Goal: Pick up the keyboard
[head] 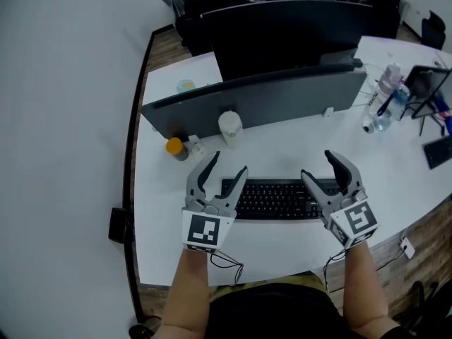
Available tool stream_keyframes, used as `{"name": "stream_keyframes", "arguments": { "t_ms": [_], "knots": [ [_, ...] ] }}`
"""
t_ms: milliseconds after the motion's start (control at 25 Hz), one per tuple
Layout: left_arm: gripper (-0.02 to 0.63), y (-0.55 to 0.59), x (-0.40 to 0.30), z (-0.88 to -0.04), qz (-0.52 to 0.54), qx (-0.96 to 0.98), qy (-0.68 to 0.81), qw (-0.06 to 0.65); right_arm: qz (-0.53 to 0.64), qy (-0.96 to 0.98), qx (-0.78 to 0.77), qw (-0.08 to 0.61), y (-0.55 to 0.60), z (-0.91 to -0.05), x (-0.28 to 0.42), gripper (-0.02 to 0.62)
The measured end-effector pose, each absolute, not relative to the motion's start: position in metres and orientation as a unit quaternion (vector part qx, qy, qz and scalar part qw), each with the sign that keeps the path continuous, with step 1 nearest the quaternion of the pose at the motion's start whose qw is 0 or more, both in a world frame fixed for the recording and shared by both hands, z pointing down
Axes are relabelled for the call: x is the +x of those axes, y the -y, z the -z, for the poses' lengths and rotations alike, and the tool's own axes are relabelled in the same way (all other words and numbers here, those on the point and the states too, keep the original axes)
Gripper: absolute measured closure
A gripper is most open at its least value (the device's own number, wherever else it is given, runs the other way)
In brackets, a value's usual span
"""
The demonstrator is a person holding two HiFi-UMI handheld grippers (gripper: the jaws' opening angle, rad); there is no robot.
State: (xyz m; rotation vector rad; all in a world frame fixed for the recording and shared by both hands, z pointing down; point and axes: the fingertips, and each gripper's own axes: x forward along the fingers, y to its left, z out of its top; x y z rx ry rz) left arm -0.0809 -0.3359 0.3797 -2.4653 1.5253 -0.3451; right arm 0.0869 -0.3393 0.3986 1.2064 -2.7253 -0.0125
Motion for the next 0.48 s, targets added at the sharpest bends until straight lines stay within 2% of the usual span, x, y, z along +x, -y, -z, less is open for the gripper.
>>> {"name": "stream_keyframes", "arguments": {
  "t_ms": [480],
  "knots": [
    [0.337,0.339,-0.120,-0.494,0.208,-0.826,-0.524,-0.011,-0.065,0.885,0.433,0.158,0.349,-0.496,0.144,0.330]
  ]
}}
